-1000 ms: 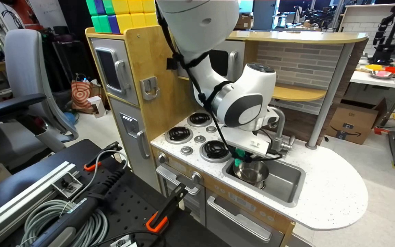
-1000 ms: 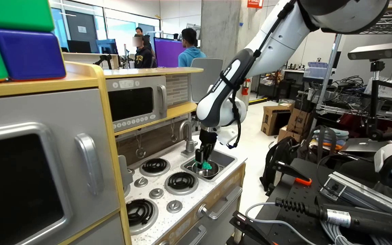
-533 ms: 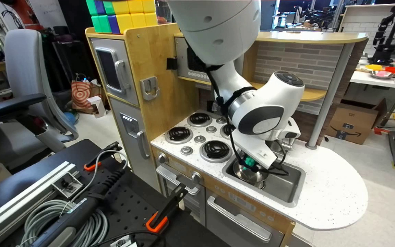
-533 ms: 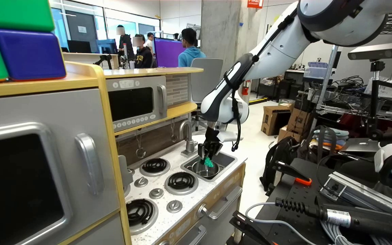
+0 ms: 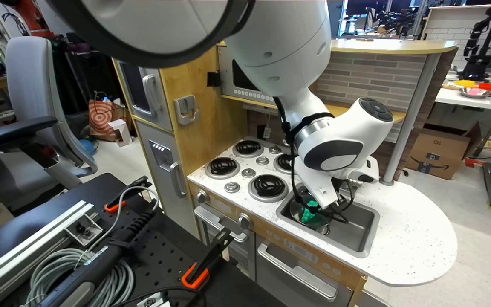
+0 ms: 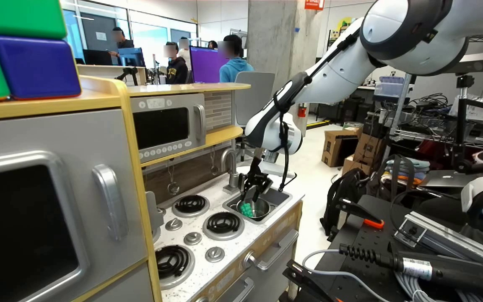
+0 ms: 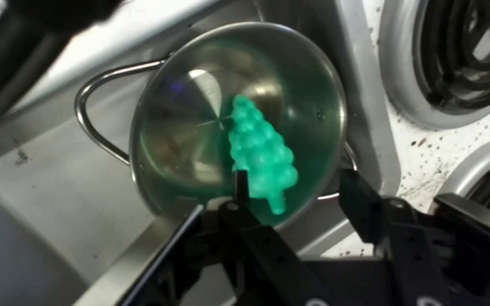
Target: Put the blue toy in the pot
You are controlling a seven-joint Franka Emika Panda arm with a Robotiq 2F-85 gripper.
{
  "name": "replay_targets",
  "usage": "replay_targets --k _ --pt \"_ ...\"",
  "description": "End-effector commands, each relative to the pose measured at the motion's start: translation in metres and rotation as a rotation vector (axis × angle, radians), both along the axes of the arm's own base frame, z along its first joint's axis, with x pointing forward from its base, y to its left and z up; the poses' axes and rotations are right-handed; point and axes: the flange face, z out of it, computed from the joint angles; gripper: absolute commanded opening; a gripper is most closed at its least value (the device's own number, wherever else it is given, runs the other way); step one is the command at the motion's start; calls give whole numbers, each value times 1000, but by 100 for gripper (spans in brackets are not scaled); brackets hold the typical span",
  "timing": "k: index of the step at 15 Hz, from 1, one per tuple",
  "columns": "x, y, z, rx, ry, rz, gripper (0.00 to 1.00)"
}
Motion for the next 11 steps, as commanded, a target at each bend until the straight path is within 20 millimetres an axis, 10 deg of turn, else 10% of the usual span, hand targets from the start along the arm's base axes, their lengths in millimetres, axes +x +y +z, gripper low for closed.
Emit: replay_targets --k 1,8,9,11 --pt "6 24 18 96 -3 48 90" --pt "-32 64 110 285 -138 297 100" --pt "-2 61 81 208 -136 231 100" --pt "-16 60 101 251 -137 271 100"
